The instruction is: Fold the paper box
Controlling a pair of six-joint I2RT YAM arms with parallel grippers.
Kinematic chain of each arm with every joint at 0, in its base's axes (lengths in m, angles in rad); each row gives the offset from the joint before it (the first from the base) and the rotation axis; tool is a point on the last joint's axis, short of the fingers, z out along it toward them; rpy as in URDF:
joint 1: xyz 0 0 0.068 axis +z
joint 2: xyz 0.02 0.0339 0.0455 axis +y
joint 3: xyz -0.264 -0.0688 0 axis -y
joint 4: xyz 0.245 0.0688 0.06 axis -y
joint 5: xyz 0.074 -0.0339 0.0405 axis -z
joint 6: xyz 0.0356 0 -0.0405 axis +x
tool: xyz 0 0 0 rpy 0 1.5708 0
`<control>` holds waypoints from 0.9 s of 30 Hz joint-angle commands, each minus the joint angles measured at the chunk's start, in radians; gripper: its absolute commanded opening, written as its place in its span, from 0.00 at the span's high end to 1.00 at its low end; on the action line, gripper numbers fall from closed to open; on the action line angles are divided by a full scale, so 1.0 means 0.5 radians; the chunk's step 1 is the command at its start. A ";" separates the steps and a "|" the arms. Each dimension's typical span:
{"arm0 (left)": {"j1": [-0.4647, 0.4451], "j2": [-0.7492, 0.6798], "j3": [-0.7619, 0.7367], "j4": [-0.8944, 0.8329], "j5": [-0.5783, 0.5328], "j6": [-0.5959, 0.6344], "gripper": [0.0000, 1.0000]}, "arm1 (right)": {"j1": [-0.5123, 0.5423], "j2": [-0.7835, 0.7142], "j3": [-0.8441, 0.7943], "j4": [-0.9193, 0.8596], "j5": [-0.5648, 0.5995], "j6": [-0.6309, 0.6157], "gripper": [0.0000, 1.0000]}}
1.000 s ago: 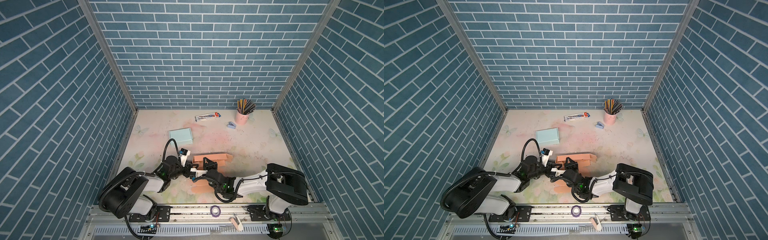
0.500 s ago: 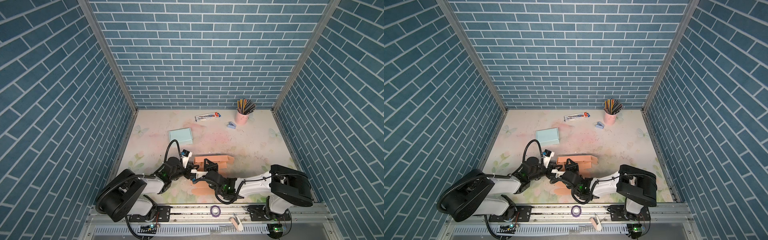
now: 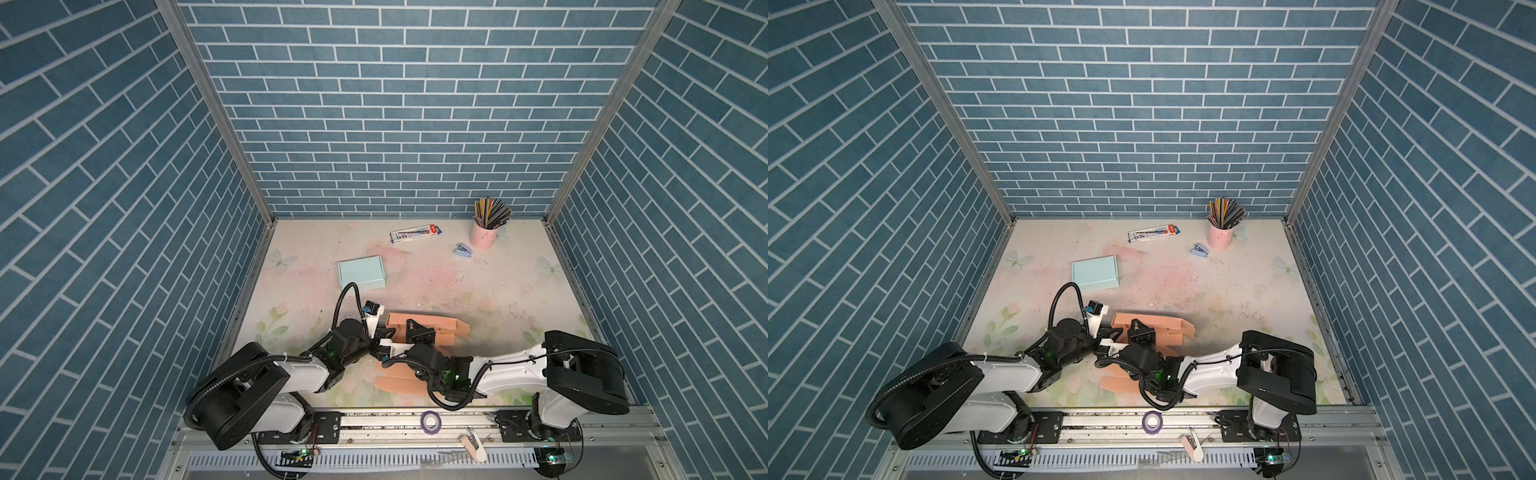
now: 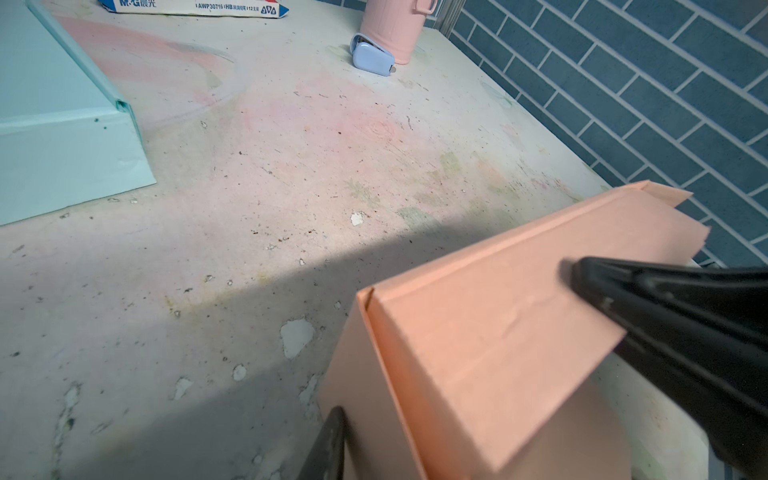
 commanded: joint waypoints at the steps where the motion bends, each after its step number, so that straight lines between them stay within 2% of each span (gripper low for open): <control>1: -0.022 0.046 0.031 0.165 -0.040 0.000 0.77 | 0.060 -0.105 0.085 -0.170 -0.203 0.342 0.92; 7: -0.025 -0.020 0.008 0.085 -0.123 0.074 0.82 | 0.062 -0.327 0.130 -0.570 -0.477 0.809 0.73; 10: -0.025 -0.107 0.001 -0.021 -0.169 0.128 0.82 | 0.059 -0.443 0.095 -0.643 -0.524 0.958 0.65; 15: -0.025 -0.234 0.036 -0.216 -0.222 0.220 0.83 | 0.015 -0.725 0.084 -0.740 -0.618 1.229 0.57; 18: -0.025 -0.277 0.058 -0.287 -0.255 0.258 0.83 | -0.153 -0.914 0.205 -0.954 -0.873 1.550 0.53; 22: -0.025 -0.278 0.081 -0.318 -0.281 0.291 0.83 | -0.520 -1.022 0.371 -1.167 -1.378 1.928 0.46; 25: -0.025 -0.249 0.095 -0.302 -0.311 0.301 0.83 | -0.793 -0.832 0.627 -1.468 -1.649 2.176 0.46; 27: -0.025 -0.221 0.107 -0.275 -0.316 0.302 0.83 | -0.896 -0.642 0.785 -1.650 -1.768 2.271 0.47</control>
